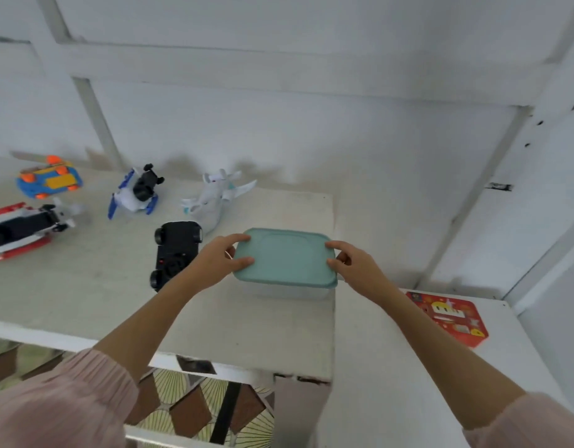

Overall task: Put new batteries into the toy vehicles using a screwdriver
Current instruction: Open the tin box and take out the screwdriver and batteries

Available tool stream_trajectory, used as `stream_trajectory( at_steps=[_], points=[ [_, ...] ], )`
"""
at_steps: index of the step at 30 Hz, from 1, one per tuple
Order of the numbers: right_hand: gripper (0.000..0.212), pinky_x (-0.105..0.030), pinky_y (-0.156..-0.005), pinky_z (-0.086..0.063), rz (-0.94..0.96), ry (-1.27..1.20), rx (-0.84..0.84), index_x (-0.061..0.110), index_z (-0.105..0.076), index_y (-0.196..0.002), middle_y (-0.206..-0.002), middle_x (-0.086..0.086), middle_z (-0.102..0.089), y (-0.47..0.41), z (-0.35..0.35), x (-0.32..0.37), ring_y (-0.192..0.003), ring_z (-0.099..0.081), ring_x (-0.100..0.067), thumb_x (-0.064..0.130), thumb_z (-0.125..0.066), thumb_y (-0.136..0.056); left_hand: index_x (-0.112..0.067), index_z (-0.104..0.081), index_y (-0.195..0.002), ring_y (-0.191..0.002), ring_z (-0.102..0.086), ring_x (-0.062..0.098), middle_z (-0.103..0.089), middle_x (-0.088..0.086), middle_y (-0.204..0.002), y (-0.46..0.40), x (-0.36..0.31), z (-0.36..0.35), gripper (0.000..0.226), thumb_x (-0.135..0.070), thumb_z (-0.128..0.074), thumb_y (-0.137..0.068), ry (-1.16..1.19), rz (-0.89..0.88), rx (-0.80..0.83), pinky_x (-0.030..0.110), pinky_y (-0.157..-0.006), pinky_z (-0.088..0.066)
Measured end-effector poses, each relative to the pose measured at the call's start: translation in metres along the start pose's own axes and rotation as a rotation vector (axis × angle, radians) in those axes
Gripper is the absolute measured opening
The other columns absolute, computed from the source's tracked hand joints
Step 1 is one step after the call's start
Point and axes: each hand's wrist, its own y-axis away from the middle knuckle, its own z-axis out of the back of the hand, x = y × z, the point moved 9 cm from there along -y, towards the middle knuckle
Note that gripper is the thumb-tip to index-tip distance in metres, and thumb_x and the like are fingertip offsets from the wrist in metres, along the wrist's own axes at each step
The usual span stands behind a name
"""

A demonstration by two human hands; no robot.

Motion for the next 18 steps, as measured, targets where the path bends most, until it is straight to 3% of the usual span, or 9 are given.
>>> stream_trajectory(
  at_steps=[7, 13, 16, 18],
  points=[
    [0.033, -0.024, -0.068, -0.041, -0.065, 0.041, -0.061, 0.016, -0.053, -0.125, -0.074, -0.001, -0.049, 0.004, -0.016, 0.011, -0.068, -0.046, -0.012, 0.015, -0.051, -0.093, -0.02, -0.054, -0.131, -0.069, -0.044, 0.011, -0.045, 0.001, -0.083, 0.001, 0.021, 0.006, 0.048, -0.024, -0.069, -0.086, -0.024, -0.046, 0.041, 0.018, -0.064, -0.037],
    [0.033, -0.025, -0.069, -0.042, -0.095, 0.033, -0.063, 0.015, -0.052, -0.126, -0.074, 0.0, -0.048, 0.005, -0.022, 0.014, -0.07, -0.046, -0.012, 0.014, -0.049, -0.094, -0.019, -0.053, -0.133, -0.076, -0.045, 0.013, -0.045, 0.003, -0.09, -0.002, 0.024, 0.01, 0.049, -0.026, -0.068, -0.087, -0.034, -0.059, 0.042, 0.019, -0.067, -0.038],
    [0.033, -0.018, -0.063, -0.042, -0.116, 0.013, -0.049, 0.016, -0.051, -0.127, -0.083, -0.003, -0.052, 0.008, -0.023, 0.014, -0.071, -0.049, -0.012, 0.015, -0.047, -0.095, -0.015, -0.046, -0.139, -0.1, -0.048, 0.022, -0.042, 0.01, -0.112, 0.0, 0.017, 0.005, 0.053, -0.027, -0.063, -0.091, -0.15, -0.04, 0.062, 0.024, -0.089, -0.039],
    [0.033, -0.011, -0.058, -0.043, -0.129, -0.023, -0.047, 0.016, -0.05, -0.128, -0.089, -0.006, -0.057, 0.012, -0.02, 0.014, -0.069, -0.053, -0.011, 0.014, -0.046, -0.095, -0.012, -0.038, -0.143, -0.121, -0.039, 0.028, -0.037, 0.015, -0.13, 0.006, -0.002, 0.001, 0.056, -0.027, -0.059, -0.093, -0.275, -0.105, 0.017, 0.03, -0.104, -0.031]
  ],
)
